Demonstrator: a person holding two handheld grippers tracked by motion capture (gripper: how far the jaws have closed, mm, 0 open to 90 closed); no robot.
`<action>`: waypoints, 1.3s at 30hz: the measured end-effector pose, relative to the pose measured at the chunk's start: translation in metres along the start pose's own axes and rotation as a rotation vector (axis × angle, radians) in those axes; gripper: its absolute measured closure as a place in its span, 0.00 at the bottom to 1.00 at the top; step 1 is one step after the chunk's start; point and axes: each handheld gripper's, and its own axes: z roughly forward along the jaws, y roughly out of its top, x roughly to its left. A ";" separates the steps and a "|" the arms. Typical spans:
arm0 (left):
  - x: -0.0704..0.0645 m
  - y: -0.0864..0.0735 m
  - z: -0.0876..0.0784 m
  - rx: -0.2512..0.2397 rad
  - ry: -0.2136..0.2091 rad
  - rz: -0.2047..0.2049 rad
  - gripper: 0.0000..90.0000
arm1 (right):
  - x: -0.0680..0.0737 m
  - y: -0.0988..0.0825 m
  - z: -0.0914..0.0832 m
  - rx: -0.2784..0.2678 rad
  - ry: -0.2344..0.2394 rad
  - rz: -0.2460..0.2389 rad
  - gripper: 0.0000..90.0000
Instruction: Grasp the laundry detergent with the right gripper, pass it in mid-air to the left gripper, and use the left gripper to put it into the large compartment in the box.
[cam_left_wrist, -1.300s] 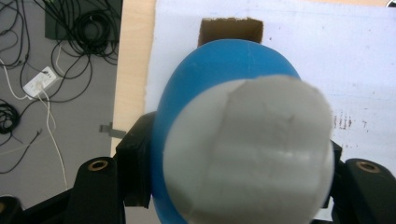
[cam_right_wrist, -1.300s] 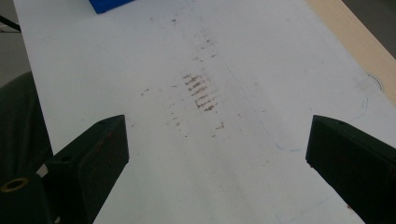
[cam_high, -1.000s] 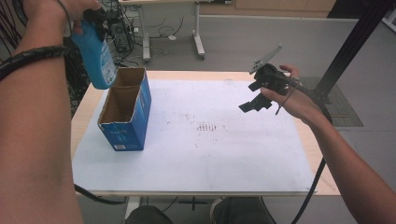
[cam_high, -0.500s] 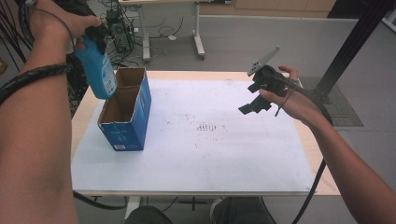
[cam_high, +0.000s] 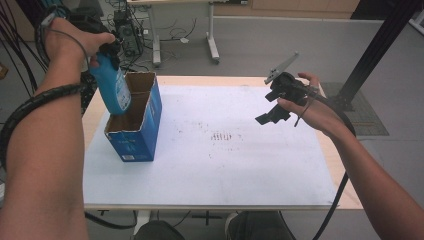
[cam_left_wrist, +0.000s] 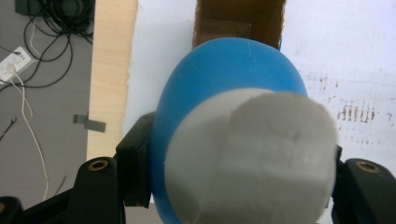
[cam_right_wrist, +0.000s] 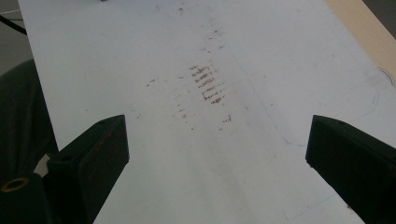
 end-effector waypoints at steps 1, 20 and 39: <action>0.000 0.000 0.000 0.000 0.000 0.000 0.40 | 0.000 0.000 0.000 0.000 0.000 0.000 0.07; -0.009 -0.009 0.061 0.037 -0.010 0.021 0.40 | 0.002 -0.006 0.005 0.012 0.004 0.004 0.07; -0.017 -0.018 0.115 0.049 0.012 0.068 0.40 | 0.002 -0.011 0.014 0.040 0.009 0.011 0.07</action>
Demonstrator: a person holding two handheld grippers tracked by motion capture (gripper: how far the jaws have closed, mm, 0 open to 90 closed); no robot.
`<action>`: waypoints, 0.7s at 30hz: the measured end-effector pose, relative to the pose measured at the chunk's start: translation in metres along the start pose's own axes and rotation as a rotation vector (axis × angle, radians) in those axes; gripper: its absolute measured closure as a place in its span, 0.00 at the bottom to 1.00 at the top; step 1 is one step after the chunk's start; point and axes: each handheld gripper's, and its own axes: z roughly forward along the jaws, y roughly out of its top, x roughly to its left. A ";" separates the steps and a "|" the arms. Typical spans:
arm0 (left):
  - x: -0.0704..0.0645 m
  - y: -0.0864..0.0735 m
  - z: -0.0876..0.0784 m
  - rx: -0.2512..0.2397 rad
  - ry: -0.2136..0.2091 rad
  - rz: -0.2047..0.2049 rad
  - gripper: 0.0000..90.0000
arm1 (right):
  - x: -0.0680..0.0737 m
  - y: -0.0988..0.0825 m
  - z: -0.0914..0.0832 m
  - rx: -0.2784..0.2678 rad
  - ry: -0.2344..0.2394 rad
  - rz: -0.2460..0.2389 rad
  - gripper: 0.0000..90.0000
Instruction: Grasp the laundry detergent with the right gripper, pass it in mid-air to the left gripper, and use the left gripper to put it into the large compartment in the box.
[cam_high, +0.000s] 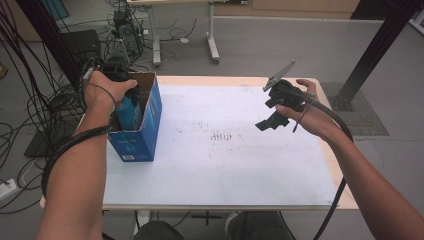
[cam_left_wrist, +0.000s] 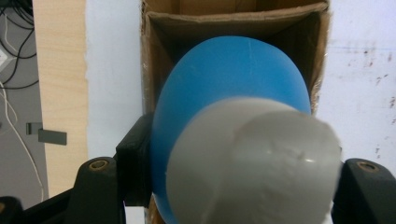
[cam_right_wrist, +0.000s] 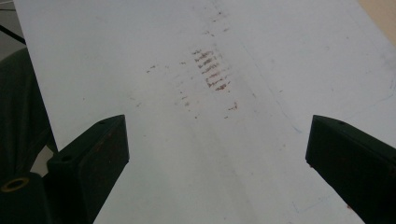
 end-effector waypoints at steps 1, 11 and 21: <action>0.000 0.000 0.000 0.000 0.000 0.000 0.40 | 0.000 0.000 0.000 0.000 0.000 0.000 0.07; -0.001 -0.004 0.021 0.004 -0.006 0.001 0.40 | 0.000 -0.001 0.002 0.004 0.002 0.002 0.07; -0.005 -0.005 0.034 0.014 -0.005 0.008 0.40 | -0.001 -0.001 0.005 0.016 0.003 0.001 0.07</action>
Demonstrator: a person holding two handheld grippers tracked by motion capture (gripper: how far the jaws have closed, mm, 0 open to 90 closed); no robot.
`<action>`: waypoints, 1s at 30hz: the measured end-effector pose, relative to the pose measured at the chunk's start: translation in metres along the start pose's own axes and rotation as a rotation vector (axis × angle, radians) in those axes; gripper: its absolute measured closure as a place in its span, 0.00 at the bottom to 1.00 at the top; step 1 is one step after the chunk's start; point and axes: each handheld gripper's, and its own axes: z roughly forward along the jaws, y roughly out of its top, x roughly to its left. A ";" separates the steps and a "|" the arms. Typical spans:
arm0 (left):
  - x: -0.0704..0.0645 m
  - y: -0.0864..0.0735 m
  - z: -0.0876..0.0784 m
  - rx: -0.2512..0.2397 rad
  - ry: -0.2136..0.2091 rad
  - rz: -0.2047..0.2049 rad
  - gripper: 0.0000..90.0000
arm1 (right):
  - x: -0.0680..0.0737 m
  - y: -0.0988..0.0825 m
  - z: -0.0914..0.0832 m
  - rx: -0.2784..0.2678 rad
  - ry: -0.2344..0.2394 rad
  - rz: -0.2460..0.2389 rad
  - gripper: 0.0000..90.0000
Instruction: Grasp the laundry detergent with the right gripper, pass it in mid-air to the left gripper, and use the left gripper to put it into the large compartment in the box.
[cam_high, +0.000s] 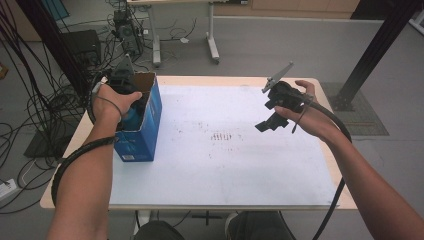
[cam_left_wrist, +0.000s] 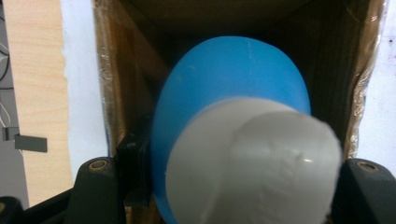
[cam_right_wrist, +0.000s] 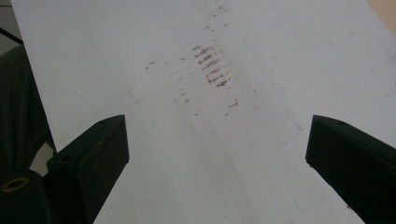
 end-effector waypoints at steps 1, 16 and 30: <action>0.000 0.000 0.001 0.002 0.001 0.003 0.40 | 0.000 0.000 0.000 0.001 0.000 0.001 0.07; 0.000 -0.003 0.009 0.009 0.003 0.002 0.40 | 0.000 -0.002 0.003 0.018 0.005 0.000 0.07; -0.001 -0.003 0.009 0.014 0.008 0.001 0.40 | 0.000 -0.005 -0.001 0.019 -0.006 -0.002 0.07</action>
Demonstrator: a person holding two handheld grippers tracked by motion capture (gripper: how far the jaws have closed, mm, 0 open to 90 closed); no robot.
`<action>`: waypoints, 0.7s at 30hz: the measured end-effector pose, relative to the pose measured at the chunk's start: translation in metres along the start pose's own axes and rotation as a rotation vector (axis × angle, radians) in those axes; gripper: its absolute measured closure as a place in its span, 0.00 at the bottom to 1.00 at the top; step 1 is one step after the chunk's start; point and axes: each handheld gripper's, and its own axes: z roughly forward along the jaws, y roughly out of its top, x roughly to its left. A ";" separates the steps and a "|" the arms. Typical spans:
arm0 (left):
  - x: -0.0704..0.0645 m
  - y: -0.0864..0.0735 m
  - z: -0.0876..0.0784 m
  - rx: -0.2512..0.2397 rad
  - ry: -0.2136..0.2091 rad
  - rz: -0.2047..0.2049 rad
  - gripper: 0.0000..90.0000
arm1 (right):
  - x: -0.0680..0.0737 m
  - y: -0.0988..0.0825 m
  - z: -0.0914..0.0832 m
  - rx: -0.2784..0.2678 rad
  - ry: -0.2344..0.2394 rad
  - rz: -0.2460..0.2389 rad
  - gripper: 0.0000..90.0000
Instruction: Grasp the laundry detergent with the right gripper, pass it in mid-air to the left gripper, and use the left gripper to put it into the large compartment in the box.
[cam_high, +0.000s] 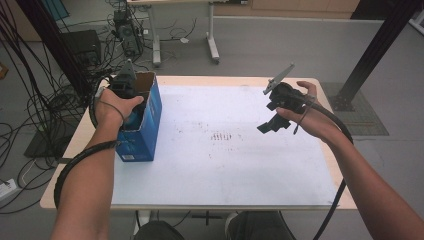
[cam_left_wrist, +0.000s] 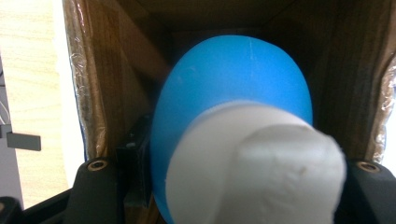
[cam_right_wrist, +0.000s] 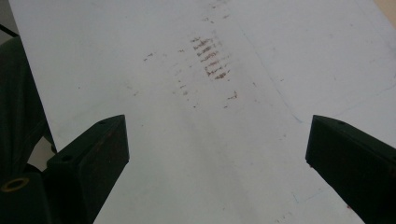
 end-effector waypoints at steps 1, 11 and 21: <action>0.000 0.000 0.000 -0.001 0.000 -0.001 0.40 | 0.000 0.000 0.000 0.000 0.001 0.002 0.07; 0.001 0.000 0.000 -0.001 0.000 -0.003 0.40 | 0.000 -0.001 0.001 0.007 0.000 -0.007 0.07; 0.002 0.000 0.001 -0.004 -0.001 -0.006 0.40 | -0.001 -0.001 0.001 0.012 -0.003 -0.009 0.07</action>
